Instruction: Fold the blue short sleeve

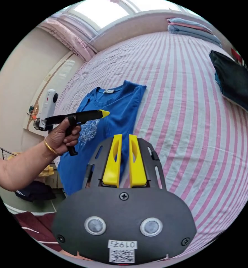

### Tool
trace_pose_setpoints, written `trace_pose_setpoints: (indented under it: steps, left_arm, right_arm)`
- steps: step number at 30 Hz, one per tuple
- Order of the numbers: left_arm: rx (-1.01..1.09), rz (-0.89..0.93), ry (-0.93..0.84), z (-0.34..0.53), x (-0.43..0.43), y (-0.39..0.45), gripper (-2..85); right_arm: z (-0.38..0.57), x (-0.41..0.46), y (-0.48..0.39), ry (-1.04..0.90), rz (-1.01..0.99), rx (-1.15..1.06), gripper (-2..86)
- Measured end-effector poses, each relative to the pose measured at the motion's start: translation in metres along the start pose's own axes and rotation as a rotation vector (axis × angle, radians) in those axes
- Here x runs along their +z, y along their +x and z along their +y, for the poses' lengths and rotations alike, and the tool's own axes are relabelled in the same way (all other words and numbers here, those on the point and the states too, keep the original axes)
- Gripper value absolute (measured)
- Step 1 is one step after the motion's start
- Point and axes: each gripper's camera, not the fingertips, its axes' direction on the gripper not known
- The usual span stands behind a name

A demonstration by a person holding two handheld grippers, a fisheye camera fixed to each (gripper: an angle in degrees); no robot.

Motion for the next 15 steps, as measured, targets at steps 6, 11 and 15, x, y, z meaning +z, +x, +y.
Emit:
trace_pose_setpoints:
  steps: [6, 11, 15]
  left_arm:
    - [-0.030, -0.029, -0.061, 0.006, 0.038, 0.007, 0.8]
    - [-0.028, -0.037, -0.023, -0.016, 0.040, 0.026, 1.0]
    - [0.033, 0.021, 0.036, -0.055, 0.045, 0.051, 1.1]
  right_arm:
    - [-0.007, 0.016, -0.022, -0.091, 0.026, -0.180, 1.3]
    - [-0.002, 0.017, -0.012, -0.129, 0.047, -0.177, 0.7]
    - [-0.011, -0.006, -0.001, -0.033, 0.035, -0.128, 2.1]
